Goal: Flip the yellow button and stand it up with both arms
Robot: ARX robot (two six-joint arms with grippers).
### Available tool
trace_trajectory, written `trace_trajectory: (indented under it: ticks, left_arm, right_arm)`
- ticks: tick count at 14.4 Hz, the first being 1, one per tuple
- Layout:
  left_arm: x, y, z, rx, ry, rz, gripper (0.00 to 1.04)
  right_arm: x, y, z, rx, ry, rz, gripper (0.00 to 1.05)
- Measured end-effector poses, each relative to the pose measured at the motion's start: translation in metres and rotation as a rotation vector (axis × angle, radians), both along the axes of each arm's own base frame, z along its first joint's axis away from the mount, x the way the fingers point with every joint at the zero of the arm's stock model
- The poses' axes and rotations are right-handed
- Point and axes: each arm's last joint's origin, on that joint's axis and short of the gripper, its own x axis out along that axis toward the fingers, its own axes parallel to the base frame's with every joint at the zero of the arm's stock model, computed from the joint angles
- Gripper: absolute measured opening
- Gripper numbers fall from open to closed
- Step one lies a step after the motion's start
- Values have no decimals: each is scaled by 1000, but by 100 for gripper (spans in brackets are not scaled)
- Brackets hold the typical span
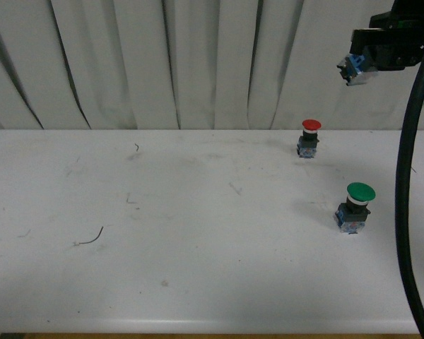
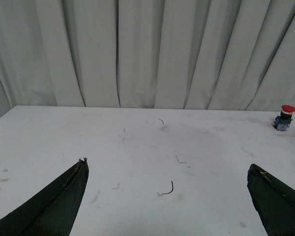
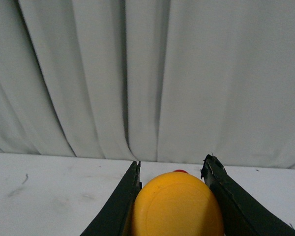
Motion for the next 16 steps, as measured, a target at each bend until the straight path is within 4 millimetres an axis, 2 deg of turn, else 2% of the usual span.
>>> trace_trajectory:
  ticks: [4, 6, 9, 12, 16]
  left_arm:
    - [0, 0, 0, 0, 0, 0, 98]
    - [0, 0, 0, 0, 0, 0, 98]
    - [0, 0, 0, 0, 0, 0, 98]
    - [0, 0, 0, 0, 0, 0, 98]
    - [0, 0, 0, 0, 0, 0, 98]
  right_arm:
    - [49, -30, -22, -29, 155, -90, 36]
    - [80, -36, -31, -44, 209, -118, 36]
    - [113, -36, -47, -66, 296, -131, 36]
    - [128, -27, -52, -94, 345, -131, 36]
    - [127, -3, -85, -155, 481, -116, 36]
